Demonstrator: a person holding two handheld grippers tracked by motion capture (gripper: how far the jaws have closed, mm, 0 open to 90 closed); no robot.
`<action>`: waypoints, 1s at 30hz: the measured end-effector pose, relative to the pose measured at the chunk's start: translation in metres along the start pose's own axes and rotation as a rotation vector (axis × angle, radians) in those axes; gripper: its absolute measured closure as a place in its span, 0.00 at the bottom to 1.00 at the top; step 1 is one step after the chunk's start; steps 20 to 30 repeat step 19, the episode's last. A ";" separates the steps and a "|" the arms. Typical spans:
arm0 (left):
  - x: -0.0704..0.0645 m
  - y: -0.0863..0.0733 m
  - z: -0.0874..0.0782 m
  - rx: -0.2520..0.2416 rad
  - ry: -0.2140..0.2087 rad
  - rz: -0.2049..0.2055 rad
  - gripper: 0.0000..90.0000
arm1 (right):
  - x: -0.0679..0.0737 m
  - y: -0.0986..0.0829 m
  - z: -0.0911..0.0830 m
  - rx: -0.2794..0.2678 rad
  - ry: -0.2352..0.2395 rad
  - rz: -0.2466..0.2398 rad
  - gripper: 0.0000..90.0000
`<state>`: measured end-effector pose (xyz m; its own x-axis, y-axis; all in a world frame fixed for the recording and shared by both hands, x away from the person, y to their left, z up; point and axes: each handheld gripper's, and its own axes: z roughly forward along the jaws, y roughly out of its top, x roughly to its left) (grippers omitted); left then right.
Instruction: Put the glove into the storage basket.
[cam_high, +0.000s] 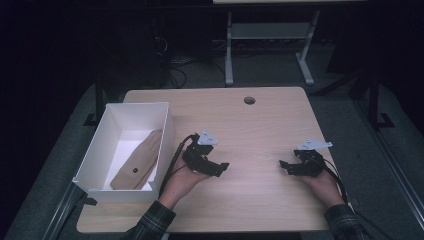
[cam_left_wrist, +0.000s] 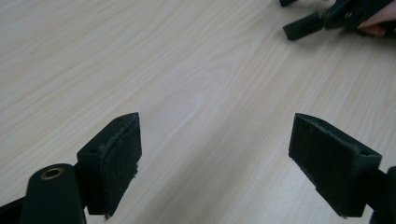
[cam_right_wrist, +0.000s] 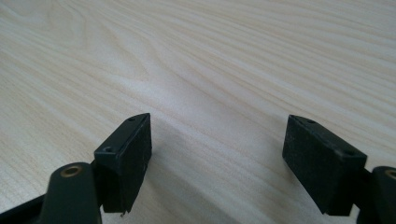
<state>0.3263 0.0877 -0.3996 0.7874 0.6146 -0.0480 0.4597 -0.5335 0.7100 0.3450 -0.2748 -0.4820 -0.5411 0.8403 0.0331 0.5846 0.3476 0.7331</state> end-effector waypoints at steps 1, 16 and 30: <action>-0.001 -0.003 0.003 0.005 0.001 0.003 0.18 | 0.000 0.000 0.000 -0.001 0.000 -0.001 0.26; -0.006 -0.037 0.039 0.088 0.022 0.057 0.18 | 0.000 0.000 0.000 -0.003 0.001 -0.003 0.26; -0.005 -0.042 0.039 0.099 0.022 0.046 0.18 | 0.001 0.000 0.000 -0.003 0.001 -0.002 0.26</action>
